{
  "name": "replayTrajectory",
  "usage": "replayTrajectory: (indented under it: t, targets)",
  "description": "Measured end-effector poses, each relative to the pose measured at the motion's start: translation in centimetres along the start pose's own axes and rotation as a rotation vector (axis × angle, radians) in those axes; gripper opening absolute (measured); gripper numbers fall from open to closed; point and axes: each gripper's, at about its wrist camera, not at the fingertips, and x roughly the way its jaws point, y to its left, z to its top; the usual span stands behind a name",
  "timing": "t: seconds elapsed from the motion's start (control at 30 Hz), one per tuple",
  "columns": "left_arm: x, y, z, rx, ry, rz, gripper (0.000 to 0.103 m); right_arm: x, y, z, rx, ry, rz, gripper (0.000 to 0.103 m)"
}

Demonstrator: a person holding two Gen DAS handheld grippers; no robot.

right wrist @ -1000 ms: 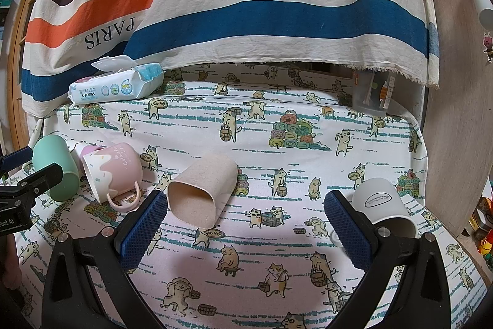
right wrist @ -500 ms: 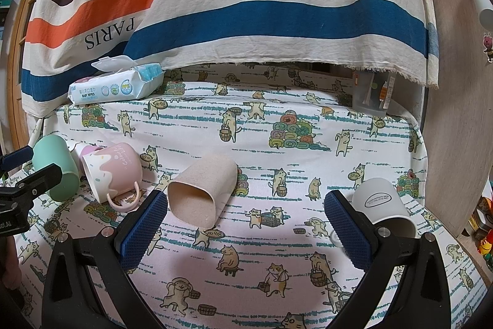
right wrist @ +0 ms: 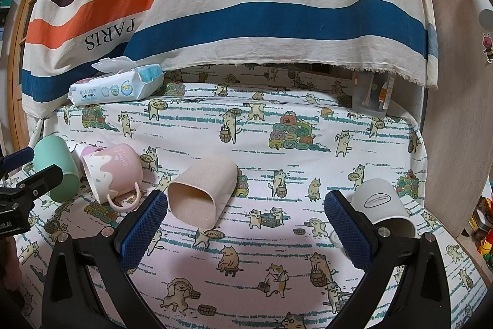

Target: Flip cup upside down

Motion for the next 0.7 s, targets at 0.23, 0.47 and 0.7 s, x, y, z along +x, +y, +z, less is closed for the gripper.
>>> replayTrajectory:
  t: [0.23,0.47,0.7]
  targets:
    - [0.16,0.01,-0.02,0.006,0.006,0.006,0.102,0.1,-0.08,0.07,0.002,0.005,-0.002,0.102]
    - [0.08,0.16,-0.03,-0.002,0.003,0.01,0.102,-0.14,-0.19,0.13,0.007,0.002,0.006,0.102]
    - [0.14,-0.08,0.0,0.006,0.007,-0.012,0.102,-0.65,-0.25,0.18,0.01,-0.015,-0.003,0.102]
